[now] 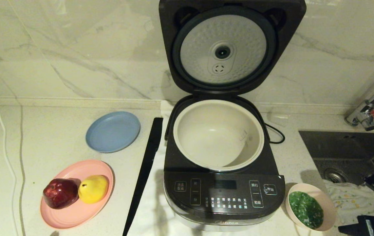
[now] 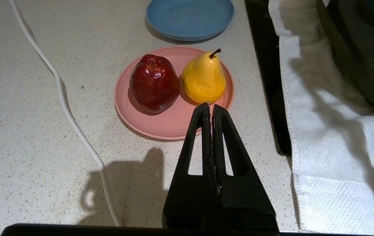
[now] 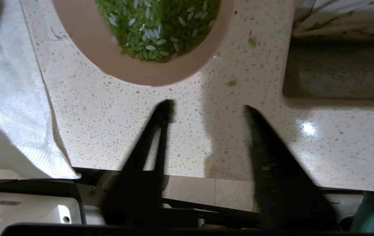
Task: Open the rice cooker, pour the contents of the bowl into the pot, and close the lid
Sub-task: Fill a bowl with water from the tap
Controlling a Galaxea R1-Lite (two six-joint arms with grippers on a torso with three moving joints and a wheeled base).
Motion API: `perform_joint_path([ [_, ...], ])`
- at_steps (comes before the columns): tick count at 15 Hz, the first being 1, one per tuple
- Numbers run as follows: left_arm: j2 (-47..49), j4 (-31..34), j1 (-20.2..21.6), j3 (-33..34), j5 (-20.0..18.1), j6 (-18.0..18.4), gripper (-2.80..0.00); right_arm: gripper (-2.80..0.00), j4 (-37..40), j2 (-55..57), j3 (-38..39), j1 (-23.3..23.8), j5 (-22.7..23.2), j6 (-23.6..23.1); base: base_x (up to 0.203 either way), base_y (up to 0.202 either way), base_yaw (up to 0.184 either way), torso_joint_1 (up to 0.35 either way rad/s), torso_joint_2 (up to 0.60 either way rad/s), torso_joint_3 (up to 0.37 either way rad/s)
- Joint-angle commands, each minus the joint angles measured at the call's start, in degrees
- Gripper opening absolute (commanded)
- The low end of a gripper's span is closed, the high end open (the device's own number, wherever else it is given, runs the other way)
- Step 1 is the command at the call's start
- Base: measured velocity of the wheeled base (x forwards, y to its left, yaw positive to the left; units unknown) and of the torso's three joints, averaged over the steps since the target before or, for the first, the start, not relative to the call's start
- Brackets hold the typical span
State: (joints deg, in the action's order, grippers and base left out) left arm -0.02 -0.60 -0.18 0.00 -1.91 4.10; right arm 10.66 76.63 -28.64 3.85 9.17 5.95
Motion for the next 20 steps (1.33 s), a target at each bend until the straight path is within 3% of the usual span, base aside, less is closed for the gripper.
perform_joint_path([
  [1,0.0,0.0,0.0,0.3,0.0,0.0,-2.80,0.00,-0.1,2.2,-0.7,-0.3,-0.5,0.0,0.000,0.000,0.000,0.000,0.00,0.000],
  [6,0.0,0.0,0.0,0.3,0.0,0.0,-2.80,0.00,-8.0,8.2,-0.8,-0.3,-4.5,1.5,0.000,0.000,0.000,0.000,0.00,0.000],
  [20,0.0,0.0,0.0,0.3,0.0,0.0,-2.80,0.00,-13.4,15.0,-4.2,0.2,-6.1,1.9,0.000,0.000,0.000,0.000,0.00,0.000],
])
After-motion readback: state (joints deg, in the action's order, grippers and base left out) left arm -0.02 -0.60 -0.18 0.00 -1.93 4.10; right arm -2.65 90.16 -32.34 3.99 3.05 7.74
